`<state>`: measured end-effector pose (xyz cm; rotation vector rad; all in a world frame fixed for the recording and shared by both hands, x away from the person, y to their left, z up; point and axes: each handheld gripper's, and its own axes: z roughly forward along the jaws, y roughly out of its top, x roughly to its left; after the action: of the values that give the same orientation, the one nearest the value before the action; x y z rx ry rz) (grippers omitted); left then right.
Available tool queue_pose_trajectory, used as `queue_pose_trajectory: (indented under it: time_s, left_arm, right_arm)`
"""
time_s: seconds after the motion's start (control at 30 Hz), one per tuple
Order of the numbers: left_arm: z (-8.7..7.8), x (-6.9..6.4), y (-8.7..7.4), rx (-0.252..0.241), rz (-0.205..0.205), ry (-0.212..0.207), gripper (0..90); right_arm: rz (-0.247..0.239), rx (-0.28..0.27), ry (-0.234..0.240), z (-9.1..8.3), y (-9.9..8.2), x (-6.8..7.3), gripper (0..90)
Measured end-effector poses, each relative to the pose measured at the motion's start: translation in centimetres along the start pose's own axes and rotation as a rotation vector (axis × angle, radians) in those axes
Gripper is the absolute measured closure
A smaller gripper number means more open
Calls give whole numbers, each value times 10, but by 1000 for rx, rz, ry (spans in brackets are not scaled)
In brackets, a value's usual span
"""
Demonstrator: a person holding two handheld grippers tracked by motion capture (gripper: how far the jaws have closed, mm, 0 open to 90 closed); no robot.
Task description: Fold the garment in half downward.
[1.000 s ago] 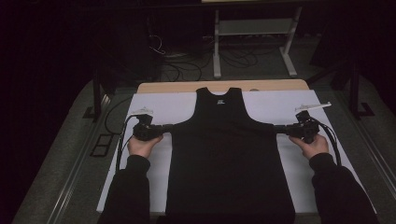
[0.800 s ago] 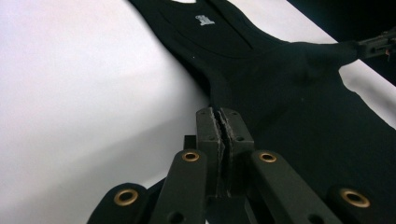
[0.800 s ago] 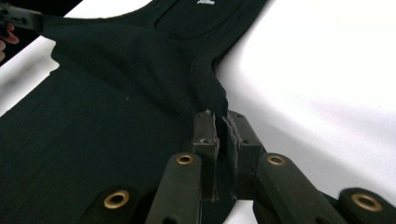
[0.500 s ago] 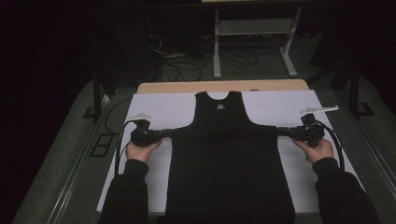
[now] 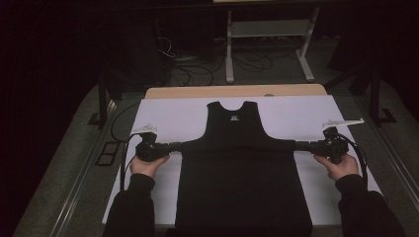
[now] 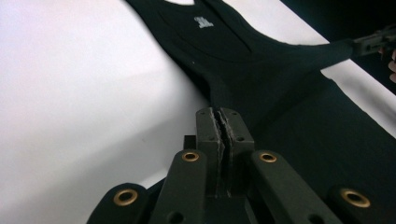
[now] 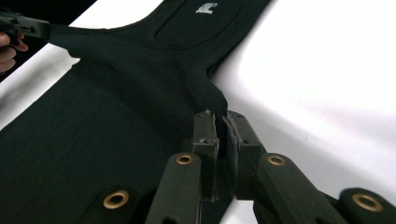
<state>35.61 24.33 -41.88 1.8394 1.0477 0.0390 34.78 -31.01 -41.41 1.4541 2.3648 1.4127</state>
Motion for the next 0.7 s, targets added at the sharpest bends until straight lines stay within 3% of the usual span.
queue_pose_trajectory:
  time_s: [0.13, 0.43, 0.7]
  left_arm:
    - [2, -1, -6, 34, 0, 5, 860]
    - [-3, -5, -15, 47, -15, -4, 860]
    - [-4, -11, -27, 118, -20, -6, 860]
  right_arm:
    - [14, 32, -5, 1, -5, 0, 821]
    - [33, 60, 1, -1, -16, 4, 820]
    - [41, 95, 4, -4, -28, 9, 820]
